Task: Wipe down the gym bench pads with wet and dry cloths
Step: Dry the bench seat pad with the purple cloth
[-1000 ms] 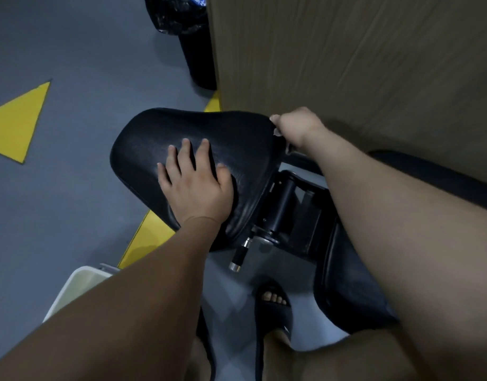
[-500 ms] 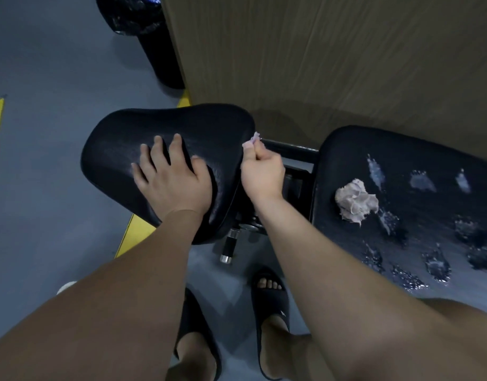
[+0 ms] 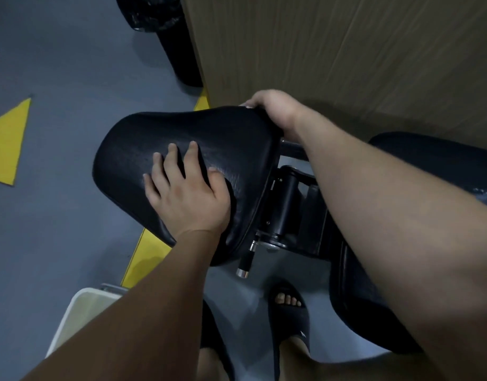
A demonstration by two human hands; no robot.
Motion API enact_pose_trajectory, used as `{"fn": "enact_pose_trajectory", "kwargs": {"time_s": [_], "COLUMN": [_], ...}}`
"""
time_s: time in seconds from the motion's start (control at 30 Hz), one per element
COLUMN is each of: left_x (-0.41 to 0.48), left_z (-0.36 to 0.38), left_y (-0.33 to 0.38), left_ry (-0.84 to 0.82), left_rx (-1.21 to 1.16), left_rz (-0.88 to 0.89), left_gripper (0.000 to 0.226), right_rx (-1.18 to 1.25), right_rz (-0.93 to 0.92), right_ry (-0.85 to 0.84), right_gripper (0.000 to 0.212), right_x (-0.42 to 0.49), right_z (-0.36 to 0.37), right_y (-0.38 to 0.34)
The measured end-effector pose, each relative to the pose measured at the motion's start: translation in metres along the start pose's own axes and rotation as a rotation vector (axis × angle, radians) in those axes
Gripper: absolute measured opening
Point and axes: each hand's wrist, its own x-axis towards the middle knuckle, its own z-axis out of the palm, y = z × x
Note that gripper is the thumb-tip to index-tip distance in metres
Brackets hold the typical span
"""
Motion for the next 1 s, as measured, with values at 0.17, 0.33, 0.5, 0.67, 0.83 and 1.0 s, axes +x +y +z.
{"fn": "enact_pose_trajectory", "kwargs": {"time_s": [0.17, 0.33, 0.5, 0.67, 0.83, 1.0], "left_x": [-0.001, -0.001, -0.003, -0.003, -0.004, -0.002], "left_z": [-0.002, -0.004, -0.003, -0.004, -0.004, -0.001], "left_y": [0.000, 0.001, -0.001, 0.000, 0.001, -0.001], "left_ry": [-0.014, -0.026, -0.012, -0.013, -0.024, -0.005], "left_rx": [0.013, -0.003, -0.003, 0.000, 0.002, 0.003], "left_rz": [-0.002, -0.004, 0.014, 0.007, 0.000, -0.003], "left_gripper": [0.054, 0.054, 0.054, 0.055, 0.056, 0.056], "right_rx": [-0.179, -0.111, 0.029, 0.134, 0.336, 0.377], "right_rz": [0.095, 0.085, 0.074, 0.032, -0.101, -0.155], "right_ry": [-0.102, 0.034, 0.280, 0.514, 0.616, 0.687], "right_gripper": [0.020, 0.016, 0.033, 0.043, 0.039, 0.036], "right_x": [-0.002, -0.010, -0.013, -0.060, -0.110, -0.146], "right_z": [0.003, 0.008, 0.012, 0.028, 0.072, 0.116], "right_y": [-0.024, -0.013, 0.013, 0.047, 0.073, 0.097]}}
